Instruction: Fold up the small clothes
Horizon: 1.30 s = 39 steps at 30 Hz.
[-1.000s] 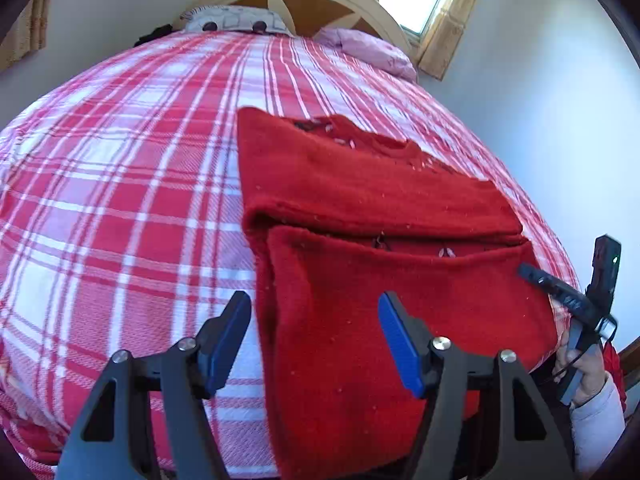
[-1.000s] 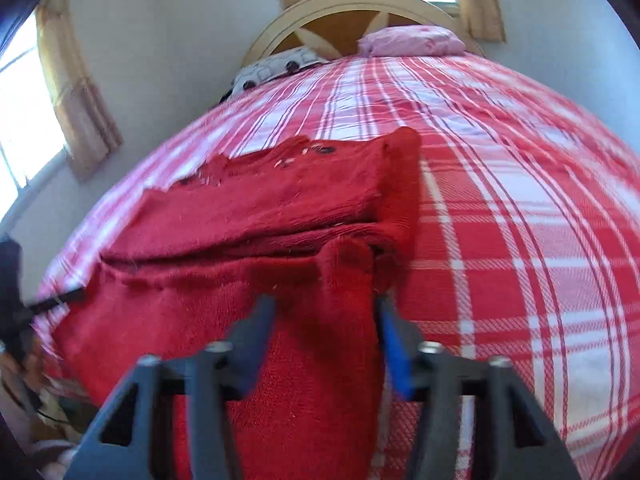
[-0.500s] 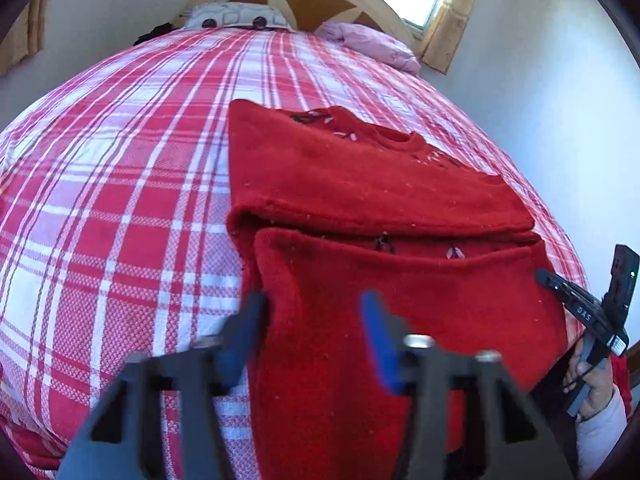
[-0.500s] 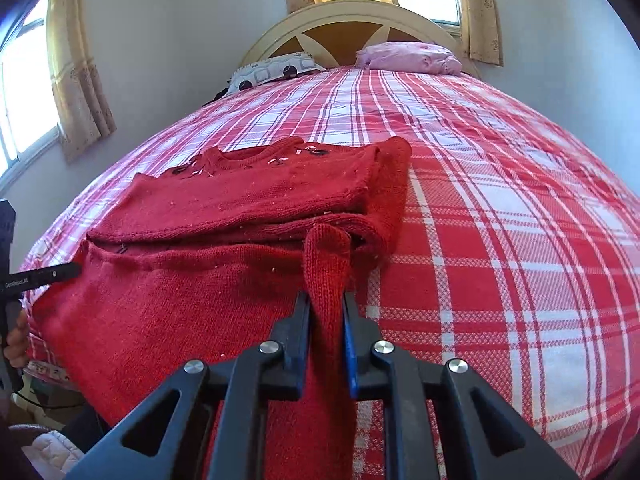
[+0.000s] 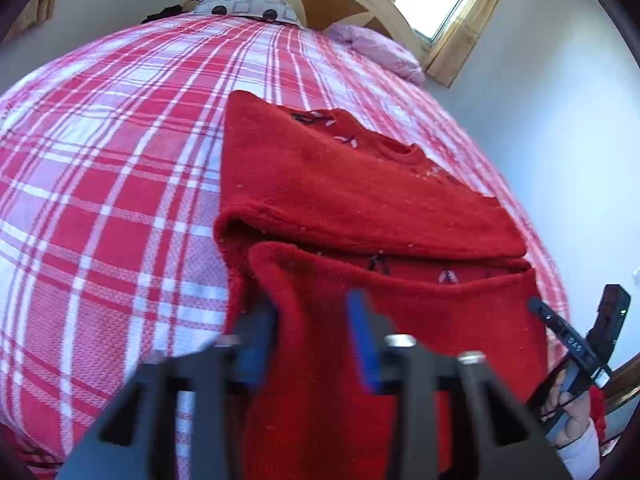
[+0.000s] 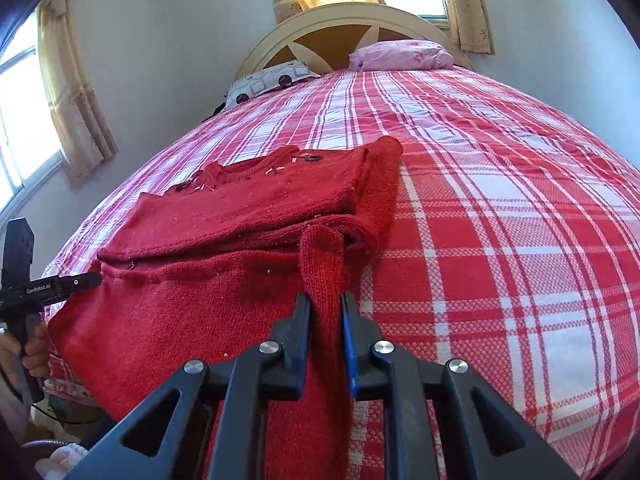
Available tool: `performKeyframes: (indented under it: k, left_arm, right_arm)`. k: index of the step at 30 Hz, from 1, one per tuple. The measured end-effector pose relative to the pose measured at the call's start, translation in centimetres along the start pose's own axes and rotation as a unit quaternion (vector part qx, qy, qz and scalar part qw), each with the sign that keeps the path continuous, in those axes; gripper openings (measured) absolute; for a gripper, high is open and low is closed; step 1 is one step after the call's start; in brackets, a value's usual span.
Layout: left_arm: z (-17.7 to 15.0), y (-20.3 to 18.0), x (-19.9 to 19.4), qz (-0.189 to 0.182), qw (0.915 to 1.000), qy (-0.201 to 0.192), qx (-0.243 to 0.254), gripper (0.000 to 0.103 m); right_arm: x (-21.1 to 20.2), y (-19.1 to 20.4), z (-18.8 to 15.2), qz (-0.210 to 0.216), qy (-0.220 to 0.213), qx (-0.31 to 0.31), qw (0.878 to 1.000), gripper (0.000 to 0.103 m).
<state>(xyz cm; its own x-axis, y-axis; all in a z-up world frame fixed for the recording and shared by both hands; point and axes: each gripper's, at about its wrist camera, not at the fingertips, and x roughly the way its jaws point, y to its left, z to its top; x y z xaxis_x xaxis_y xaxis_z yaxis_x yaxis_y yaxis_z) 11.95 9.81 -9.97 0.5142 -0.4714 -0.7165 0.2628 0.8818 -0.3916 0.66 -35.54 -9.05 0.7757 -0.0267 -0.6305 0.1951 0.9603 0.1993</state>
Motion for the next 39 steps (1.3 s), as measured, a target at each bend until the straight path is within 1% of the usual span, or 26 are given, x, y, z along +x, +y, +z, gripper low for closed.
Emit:
performKeyframes:
  k: [4,6,7,8,9,10,13,14,15,16,17,19,21,22,26,30,32,34,39]
  left_arm:
    - [-0.3,-0.1,0.1,0.007,1.0000,-0.004,0.005,0.014]
    - [-0.2,-0.1,0.2,0.008,1.0000,-0.003,0.001,0.014]
    - [-0.2,-0.1,0.2,0.009,1.0000,-0.001,-0.001,0.014]
    - [-0.1,-0.1,0.3,0.010,0.9999,0.001,-0.002,0.014]
    - [-0.1,-0.1,0.3,0.011,0.9999,0.002,-0.003,0.018]
    - [0.0,0.0,0.3,0.013,0.9999,0.003,-0.004,0.019]
    - [0.2,0.0,0.5,0.015,0.9998,0.006,-0.006,0.019]
    - [0.3,0.0,0.5,0.017,0.9998,0.006,-0.005,0.019]
    - [0.2,-0.1,0.6,0.020,0.9998,0.006,-0.002,0.019]
    - [0.2,-0.2,0.6,0.024,0.9997,0.003,0.004,0.019]
    - [0.0,-0.5,0.6,0.030,0.9995,-0.001,0.011,0.016]
    - [-0.2,-0.9,0.5,0.043,0.9987,-0.010,0.025,0.011]
    - [-0.4,-1.1,0.2,0.050,0.9982,-0.017,0.031,0.008]
    - [-0.5,-1.2,-0.2,0.050,0.9980,-0.021,0.031,0.007]
    - [-0.1,-2.1,-2.8,0.034,0.9965,-0.057,0.051,0.007]
    - [1.3,-2.4,-5.3,0.010,0.9953,-0.082,0.050,0.006]
    - [1.7,-2.6,-5.4,0.017,0.9947,-0.085,0.055,0.006]
    - [2.0,-2.7,-5.5,0.015,0.9941,-0.089,0.059,0.006]
    - [3.5,-3.0,-5.5,0.017,0.9931,-0.099,0.061,0.006]
  right_arm:
    - [-0.8,0.0,0.9,-0.008,-0.012,-0.008,1.000,0.016]
    - [-0.6,-0.1,1.6,0.007,-0.008,-0.002,1.000,0.023]
    - [-0.1,-0.1,1.9,0.009,-0.002,-0.002,1.000,0.030]
    - [0.2,0.0,2.0,0.008,0.001,-0.005,1.000,0.033]
    - [0.7,0.1,2.2,0.007,0.007,-0.009,1.000,0.038]
    - [1.2,0.2,2.2,0.005,0.013,-0.011,1.000,0.039]
    - [2.5,0.5,2.0,0.007,0.030,-0.015,0.999,0.039]
    - [2.6,0.6,1.9,0.003,0.029,-0.020,0.999,0.039]
    - [2.6,0.9,1.8,-0.004,0.024,-0.028,0.999,0.036]
    - [2.6,1.2,1.6,-0.014,0.024,-0.036,0.999,0.021]
    - [2.5,1.4,1.5,-0.026,0.025,-0.044,0.998,0.015]
    - [2.0,1.9,1.3,-0.041,0.017,-0.052,0.998,0.010]
    - [0.9,2.1,1.3,-0.041,0.004,-0.047,0.998,0.009]
    - [0.6,2.0,1.3,-0.039,-0.001,-0.043,0.998,0.008]
    - [-2.0,1.7,2.1,-0.007,-0.030,-0.007,1.000,0.005]
    - [-4.8,3.1,3.5,0.011,-0.063,-0.016,0.998,0.005]
    - [-5.5,3.7,3.9,0.015,-0.071,-0.025,0.997,0.005]
    - [-5.8,4.0,4.4,0.018,-0.081,-0.026,0.996,0.005]
    - [-5.4,4.3,5.7,0.016,-0.086,-0.029,0.996,0.005]
